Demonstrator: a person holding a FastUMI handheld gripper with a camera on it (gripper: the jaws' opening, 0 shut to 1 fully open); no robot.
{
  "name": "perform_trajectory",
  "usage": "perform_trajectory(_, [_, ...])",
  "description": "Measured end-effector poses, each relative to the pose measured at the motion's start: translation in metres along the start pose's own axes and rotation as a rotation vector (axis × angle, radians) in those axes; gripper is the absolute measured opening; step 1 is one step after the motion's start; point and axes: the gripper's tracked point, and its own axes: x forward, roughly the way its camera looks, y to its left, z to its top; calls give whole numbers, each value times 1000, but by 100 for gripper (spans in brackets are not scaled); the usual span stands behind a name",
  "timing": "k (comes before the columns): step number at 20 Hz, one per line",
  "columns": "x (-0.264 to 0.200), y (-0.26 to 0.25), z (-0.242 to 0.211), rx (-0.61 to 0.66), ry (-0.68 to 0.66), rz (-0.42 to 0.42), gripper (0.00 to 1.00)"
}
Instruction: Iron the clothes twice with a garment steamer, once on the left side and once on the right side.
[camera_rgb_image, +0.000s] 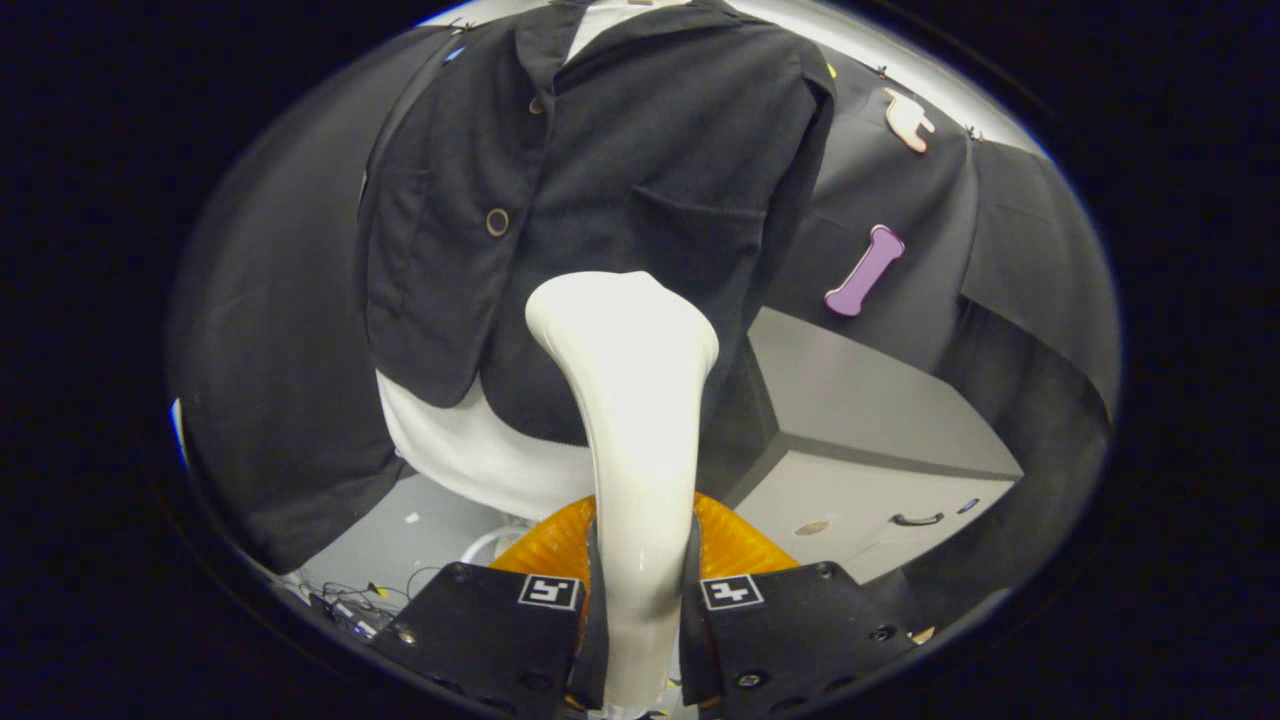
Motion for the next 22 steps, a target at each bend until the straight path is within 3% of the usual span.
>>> perform_trajectory(12, [26, 12, -50, -1, 107, 30, 31])
perform_trajectory(22, [-21, 6, 16, 31, -9, 58, 31])
